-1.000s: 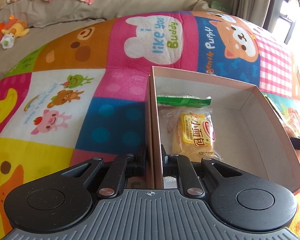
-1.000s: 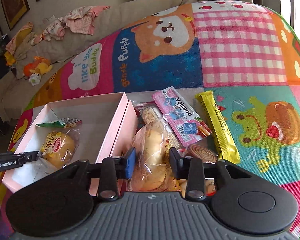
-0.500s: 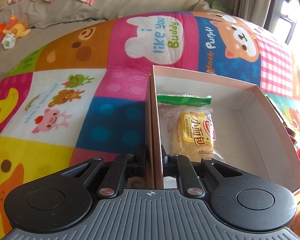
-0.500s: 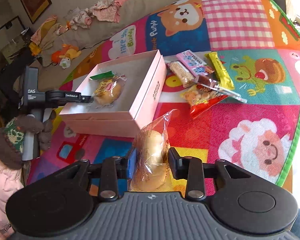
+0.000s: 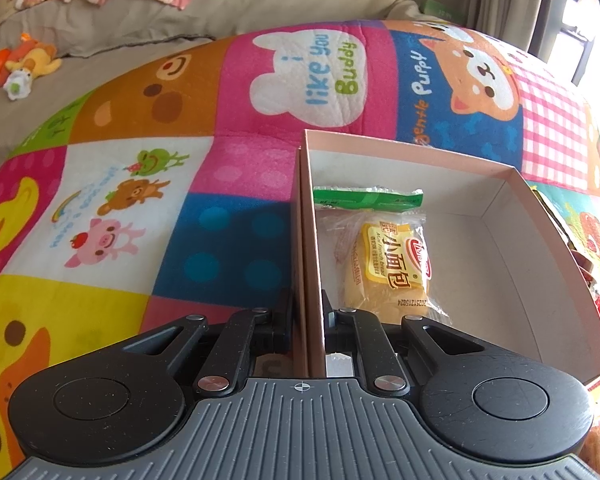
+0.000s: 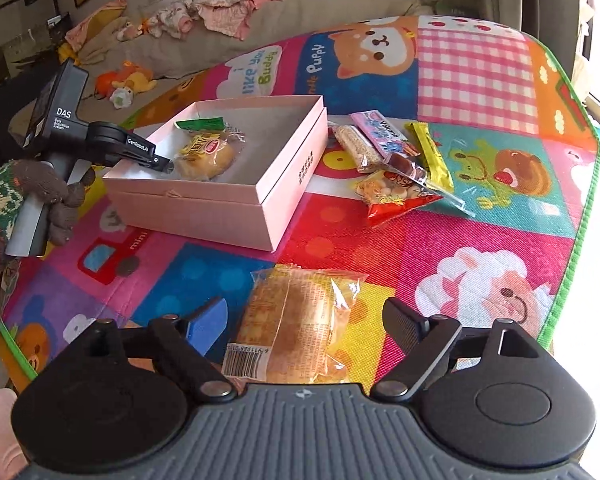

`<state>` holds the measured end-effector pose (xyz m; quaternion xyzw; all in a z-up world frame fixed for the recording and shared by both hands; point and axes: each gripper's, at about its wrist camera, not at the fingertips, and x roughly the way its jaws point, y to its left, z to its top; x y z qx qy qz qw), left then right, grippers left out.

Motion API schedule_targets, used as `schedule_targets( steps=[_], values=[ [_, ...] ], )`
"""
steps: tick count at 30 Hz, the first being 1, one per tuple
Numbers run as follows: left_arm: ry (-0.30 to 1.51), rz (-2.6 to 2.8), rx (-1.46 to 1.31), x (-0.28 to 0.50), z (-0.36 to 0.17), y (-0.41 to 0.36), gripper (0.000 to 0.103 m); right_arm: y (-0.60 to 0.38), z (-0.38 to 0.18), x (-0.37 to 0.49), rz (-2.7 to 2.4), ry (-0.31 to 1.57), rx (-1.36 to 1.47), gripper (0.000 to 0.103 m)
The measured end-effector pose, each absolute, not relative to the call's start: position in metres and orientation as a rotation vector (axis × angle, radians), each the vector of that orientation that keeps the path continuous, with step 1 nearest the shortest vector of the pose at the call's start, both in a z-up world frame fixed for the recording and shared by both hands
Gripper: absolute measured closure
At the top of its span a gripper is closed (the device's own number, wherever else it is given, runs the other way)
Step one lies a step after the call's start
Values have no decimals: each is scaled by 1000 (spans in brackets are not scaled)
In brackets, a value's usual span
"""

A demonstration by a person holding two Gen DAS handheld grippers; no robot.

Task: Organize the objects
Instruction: 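Carry the bread roll bag into the box beside the bun and release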

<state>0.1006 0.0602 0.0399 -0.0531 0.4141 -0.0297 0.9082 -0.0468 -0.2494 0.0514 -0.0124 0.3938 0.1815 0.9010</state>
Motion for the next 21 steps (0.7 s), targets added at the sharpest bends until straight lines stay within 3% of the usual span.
schedule_targets(
  steps=[6, 9, 10, 16, 21],
  values=[
    [855, -64, -113, 100, 40, 62, 90, -226, 27, -37, 387, 878, -75, 18],
    [853, -64, -110, 100, 40, 62, 90, -216, 24, -39, 404, 912, -132, 37],
    [852, -64, -111, 100, 40, 62, 90, -214, 26, -41, 430, 925, -126, 39],
    [851, -64, -114, 99, 40, 62, 90, -195, 49, -66, 635, 956, -94, 41],
    [851, -64, -111, 99, 40, 62, 90, -183, 93, -71, 738, 848, -55, 41]
  ],
)
